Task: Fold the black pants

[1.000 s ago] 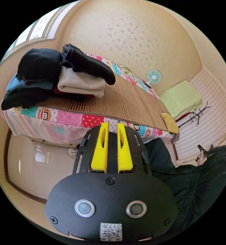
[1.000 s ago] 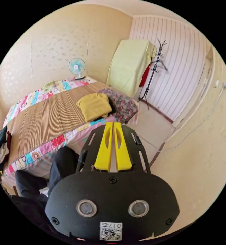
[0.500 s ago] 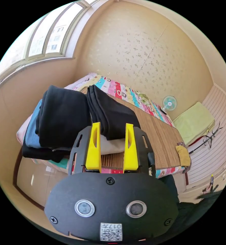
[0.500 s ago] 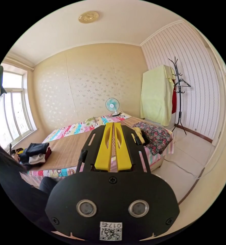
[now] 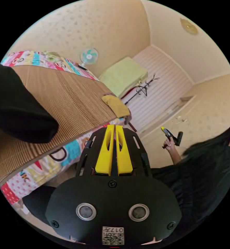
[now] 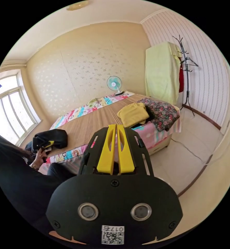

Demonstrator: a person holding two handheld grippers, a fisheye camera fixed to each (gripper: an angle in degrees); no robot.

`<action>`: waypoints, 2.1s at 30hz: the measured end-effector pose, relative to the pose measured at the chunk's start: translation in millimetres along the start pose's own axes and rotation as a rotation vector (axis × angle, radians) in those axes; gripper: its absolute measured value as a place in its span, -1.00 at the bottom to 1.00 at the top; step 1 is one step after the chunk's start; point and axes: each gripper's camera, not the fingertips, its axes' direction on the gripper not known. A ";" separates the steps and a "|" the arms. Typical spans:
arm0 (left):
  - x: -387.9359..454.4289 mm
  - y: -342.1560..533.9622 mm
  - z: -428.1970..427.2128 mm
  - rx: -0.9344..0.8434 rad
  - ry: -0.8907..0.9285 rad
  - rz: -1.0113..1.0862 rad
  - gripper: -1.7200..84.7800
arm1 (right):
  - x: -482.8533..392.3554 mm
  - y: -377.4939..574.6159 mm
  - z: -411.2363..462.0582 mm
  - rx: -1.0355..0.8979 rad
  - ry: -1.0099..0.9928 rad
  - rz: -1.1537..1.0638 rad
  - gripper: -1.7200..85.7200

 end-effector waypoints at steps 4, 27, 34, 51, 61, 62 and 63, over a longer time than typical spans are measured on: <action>26.3 50.0 33.6 -0.087 -0.067 -0.104 -0.98 | -65.8 -20.2 121.2 -0.196 -0.281 -0.161 -0.92; -3.4 259.7 -190.3 0.333 -0.195 -0.568 -0.87 | -581.5 126.9 379.7 -0.545 -0.254 -1.538 -0.87; -31.5 234.4 -189.8 0.364 -0.189 -0.577 -0.58 | -491.0 -22.1 306.2 -0.507 -0.727 -0.742 -0.91; 179.6 185.7 -284.4 0.953 -0.499 0.063 -0.95 | -229.8 -149.1 -85.8 0.363 -1.075 -0.510 -0.92; 305.7 199.6 -220.7 0.995 -0.575 0.269 -0.47 | -122.5 -167.1 -200.8 0.570 -1.297 -0.401 -0.93; 305.8 216.2 -190.1 1.000 -0.635 0.218 -0.45 | -121.3 -166.9 -204.3 0.569 -1.292 -0.401 -0.93; 306.0 223.5 -175.9 0.988 -0.655 0.207 -0.44 | -119.9 -166.7 -209.7 0.563 -1.287 -0.410 -0.93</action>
